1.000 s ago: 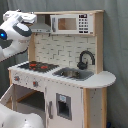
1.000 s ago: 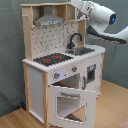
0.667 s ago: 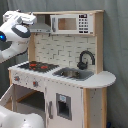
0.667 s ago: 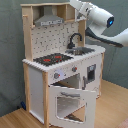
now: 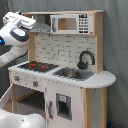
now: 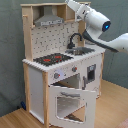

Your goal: Play with the kitchen

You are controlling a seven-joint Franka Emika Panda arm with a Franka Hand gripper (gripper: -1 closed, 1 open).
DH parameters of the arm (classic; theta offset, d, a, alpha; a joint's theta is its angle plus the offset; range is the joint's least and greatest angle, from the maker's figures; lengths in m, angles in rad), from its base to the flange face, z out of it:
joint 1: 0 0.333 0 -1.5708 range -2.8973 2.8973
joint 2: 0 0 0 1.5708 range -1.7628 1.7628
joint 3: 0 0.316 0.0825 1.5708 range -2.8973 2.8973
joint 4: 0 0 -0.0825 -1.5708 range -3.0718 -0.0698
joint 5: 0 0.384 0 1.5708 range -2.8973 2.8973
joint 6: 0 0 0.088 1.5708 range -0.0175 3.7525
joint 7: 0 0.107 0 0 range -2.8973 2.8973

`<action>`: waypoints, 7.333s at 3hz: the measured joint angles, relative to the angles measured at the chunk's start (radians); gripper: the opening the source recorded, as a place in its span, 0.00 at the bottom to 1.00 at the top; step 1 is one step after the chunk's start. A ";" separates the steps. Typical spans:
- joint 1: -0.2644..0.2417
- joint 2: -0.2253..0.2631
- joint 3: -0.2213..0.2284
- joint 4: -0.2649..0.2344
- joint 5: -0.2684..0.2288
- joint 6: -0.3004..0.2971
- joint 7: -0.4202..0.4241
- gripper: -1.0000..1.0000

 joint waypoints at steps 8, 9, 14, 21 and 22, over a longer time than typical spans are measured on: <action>-0.118 -0.289 -0.068 0.147 0.099 -0.572 0.589 1.00; -0.138 -0.289 -0.067 0.181 0.099 -0.635 0.662 1.00; -0.301 -0.289 -0.065 0.320 0.099 -0.967 1.036 1.00; -0.250 -0.278 -0.078 0.134 0.086 -1.253 1.081 0.00; -0.189 -0.278 -0.082 0.056 0.086 -1.239 1.067 0.00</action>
